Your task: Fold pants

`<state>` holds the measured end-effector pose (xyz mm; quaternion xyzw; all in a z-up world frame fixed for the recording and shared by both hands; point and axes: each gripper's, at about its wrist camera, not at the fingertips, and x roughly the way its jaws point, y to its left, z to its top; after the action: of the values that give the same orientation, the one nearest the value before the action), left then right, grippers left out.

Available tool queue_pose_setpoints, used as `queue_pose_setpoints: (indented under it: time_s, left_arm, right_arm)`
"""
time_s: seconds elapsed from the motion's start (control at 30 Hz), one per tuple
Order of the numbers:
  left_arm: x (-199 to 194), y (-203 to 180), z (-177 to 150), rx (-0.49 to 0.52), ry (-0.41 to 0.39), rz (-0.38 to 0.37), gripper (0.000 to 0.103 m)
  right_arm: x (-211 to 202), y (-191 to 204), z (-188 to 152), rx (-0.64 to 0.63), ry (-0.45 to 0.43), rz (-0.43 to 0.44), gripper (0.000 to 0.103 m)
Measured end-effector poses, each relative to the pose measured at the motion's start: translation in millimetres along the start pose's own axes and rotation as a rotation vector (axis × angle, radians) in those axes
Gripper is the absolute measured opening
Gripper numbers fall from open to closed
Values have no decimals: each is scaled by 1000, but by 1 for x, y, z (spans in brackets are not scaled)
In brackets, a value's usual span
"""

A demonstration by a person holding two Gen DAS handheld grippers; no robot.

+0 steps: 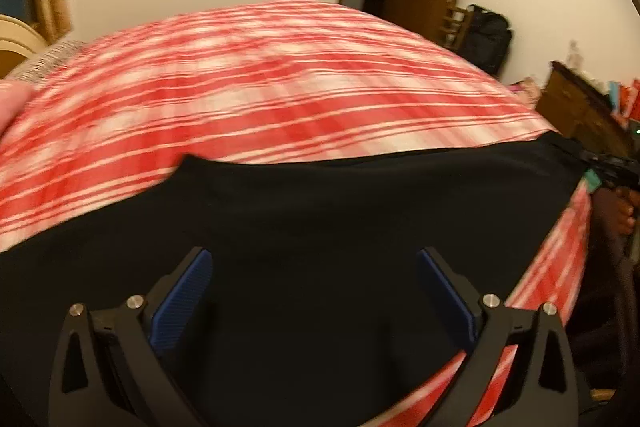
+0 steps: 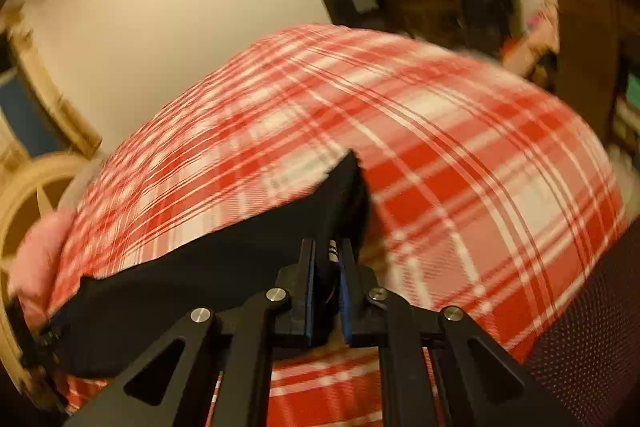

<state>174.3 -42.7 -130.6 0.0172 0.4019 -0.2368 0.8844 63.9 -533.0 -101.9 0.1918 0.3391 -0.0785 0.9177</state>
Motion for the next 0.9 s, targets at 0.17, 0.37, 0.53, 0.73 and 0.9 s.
queue_pose_setpoints:
  time_s: [0.17, 0.37, 0.53, 0.73, 0.9]
  left_arm:
    - [15, -34, 8, -24, 6, -109, 99]
    - [34, -70, 22, -56, 16, -271, 97]
    - [60, -100, 32, -87, 58, -429, 92]
    - [94, -133, 38, -117, 145, -542, 90]
    - [102, -160, 40, -68, 180, -583, 85]
  right_arm:
    - [-9, 65, -10, -183, -45, -19, 10]
    - [17, 150, -49, -421, -1, 23, 10]
    - [60, 183, -101, -557, 128, 66, 11]
    - [41, 175, -107, -620, 198, 189, 39]
    - [13, 134, -105, -549, 121, 260, 40]
